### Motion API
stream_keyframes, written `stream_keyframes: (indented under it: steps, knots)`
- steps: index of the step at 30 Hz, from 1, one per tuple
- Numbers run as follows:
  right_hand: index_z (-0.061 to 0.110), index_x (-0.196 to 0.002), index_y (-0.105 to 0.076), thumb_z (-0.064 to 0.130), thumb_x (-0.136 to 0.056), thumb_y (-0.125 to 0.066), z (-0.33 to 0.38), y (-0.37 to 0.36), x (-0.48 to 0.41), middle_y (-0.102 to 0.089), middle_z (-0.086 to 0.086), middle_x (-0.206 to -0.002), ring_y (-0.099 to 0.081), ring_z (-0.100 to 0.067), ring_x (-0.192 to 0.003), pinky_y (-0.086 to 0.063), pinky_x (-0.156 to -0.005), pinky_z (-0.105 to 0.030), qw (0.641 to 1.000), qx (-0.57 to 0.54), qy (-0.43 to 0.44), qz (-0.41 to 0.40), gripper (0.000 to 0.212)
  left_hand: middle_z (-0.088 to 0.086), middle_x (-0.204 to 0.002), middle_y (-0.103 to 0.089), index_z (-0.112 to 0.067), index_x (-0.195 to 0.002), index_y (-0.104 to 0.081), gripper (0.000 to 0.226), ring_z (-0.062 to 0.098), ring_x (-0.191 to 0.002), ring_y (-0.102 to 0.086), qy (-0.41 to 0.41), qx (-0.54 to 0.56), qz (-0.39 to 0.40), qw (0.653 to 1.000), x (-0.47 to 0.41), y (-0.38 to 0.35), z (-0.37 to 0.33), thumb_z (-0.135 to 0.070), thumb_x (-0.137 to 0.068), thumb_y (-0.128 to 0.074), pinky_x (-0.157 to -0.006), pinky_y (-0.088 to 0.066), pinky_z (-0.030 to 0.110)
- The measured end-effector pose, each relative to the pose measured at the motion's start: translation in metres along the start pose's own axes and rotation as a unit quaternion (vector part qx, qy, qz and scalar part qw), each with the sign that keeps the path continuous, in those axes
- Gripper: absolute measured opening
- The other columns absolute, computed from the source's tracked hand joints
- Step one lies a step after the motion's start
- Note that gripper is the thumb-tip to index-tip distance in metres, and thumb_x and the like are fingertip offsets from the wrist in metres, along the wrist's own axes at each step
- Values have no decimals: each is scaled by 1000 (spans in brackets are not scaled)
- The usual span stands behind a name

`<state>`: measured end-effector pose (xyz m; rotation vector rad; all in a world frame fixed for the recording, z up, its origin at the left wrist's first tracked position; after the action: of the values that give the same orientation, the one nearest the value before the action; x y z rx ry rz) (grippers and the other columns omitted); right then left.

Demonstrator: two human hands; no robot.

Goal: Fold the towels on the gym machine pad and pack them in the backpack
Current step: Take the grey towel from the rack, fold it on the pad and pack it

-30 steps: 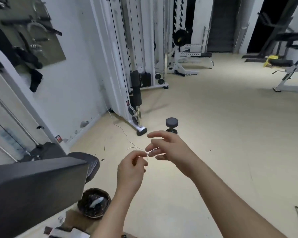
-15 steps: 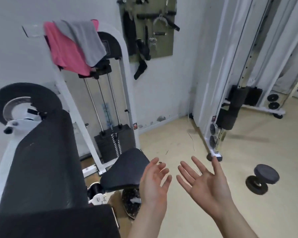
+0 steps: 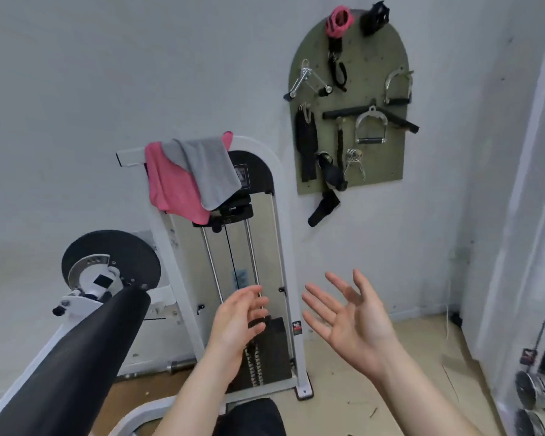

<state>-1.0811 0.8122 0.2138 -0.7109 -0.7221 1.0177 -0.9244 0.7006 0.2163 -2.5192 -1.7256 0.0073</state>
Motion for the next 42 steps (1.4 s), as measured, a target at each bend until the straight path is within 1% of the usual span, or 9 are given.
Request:
stream_keyframes:
  steps: [5, 9, 17, 21, 25, 29, 32, 37, 42]
  knots:
    - [18, -128, -57, 52, -94, -50, 79, -60, -96, -65, -20, -122, -64, -32, -112, -53, -89, -47, 995, 80, 14, 58, 49, 2, -106, -68, -26, -104, -67, 24, 15, -92, -61, -76, -129, -45, 988, -108, -21, -65, -23, -102, -43, -75, -50, 29]
    - [20, -124, -60, 53, -93, -51, 116, -112, -182, -66, -18, -121, -66, -30, -108, -55, -87, -46, 982, 158, 36, 100, 46, -6, -110, -66, -23, -113, -66, 22, 12, -106, -60, -169, -263, -76, 947, -206, -26, -110, -19, -98, -50, -92, -45, 27]
    - [30, -127, -55, 44, -96, -52, 148, -246, -358, -60, -6, -126, -60, -20, -112, -55, -89, -42, 913, 358, 106, 167, 35, -7, -134, -51, -29, -131, -53, 36, 13, -124, -47, -246, -383, -181, 872, -404, 5, -190, -33, -95, -54, -100, -37, 25]
    - [37, -131, -48, 17, -98, -42, 151, -302, -429, -52, 9, -128, -54, -7, -104, -49, -77, -21, 794, 546, 213, 164, 40, -8, -129, -51, -31, -128, -51, 42, 14, -125, -44, -238, -436, -245, 833, -470, 16, -220, -52, -92, -52, -98, -40, 29]
    - [20, -144, -39, 14, -93, -33, 150, -353, -482, -39, 6, -145, -37, -17, -136, -32, -108, -27, 502, 739, 417, 169, 52, -8, -96, -60, -24, -92, -62, 67, 17, -95, -57, -203, -447, -297, 819, -506, 16, -234, -81, -68, -37, -71, -44, 32]
    - [23, -140, -39, 20, -97, -32, 144, -371, -528, -42, 7, -145, -37, -14, -135, -34, -104, -37, 329, 816, 456, 135, 44, -4, -70, -57, -20, -64, -53, 37, 15, -69, -54, -218, -422, -328, 817, -518, 21, -239, -54, -79, -51, -62, -44, 33]
    - [30, -119, -56, 33, -92, -28, 139, -363, -552, -60, 12, -118, -55, -14, -112, -40, -91, -34, 298, 799, 512, 106, 39, -3, -65, -62, -15, -65, -62, 25, 9, -65, -57, -319, -306, -311, 841, -509, 25, -254, -27, -86, -62, -63, -47, 26]
    - [26, -90, -65, 36, -83, -41, 133, -357, -561, -64, 10, -89, -62, -16, -85, -44, -70, -35, 286, 732, 617, 52, 27, -2, -67, -60, -7, -75, -59, 25, 12, -70, -55, -340, 108, -243, 902, -481, 46, -303, -9, -98, -48, -70, -46, 26]
    - [28, -93, -59, 43, -88, -34, 135, -359, -563, -58, 11, -94, -55, -17, -93, -37, -76, -36, 296, 754, 583, 62, 30, -11, -77, -54, -16, -90, -55, 18, -12, -61, -52, -416, 5, -270, 868, -429, 42, -362, -16, -103, -43, -59, -37, -1]
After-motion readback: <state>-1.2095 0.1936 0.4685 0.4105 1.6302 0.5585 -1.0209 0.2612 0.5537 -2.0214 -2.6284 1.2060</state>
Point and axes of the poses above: each hand's wrist, its own x-axis away from the middle knuckle, its own y-axis out of the back of the hand, z = x × y, the point moved 6 cm from there along -x, towards the middle knuckle
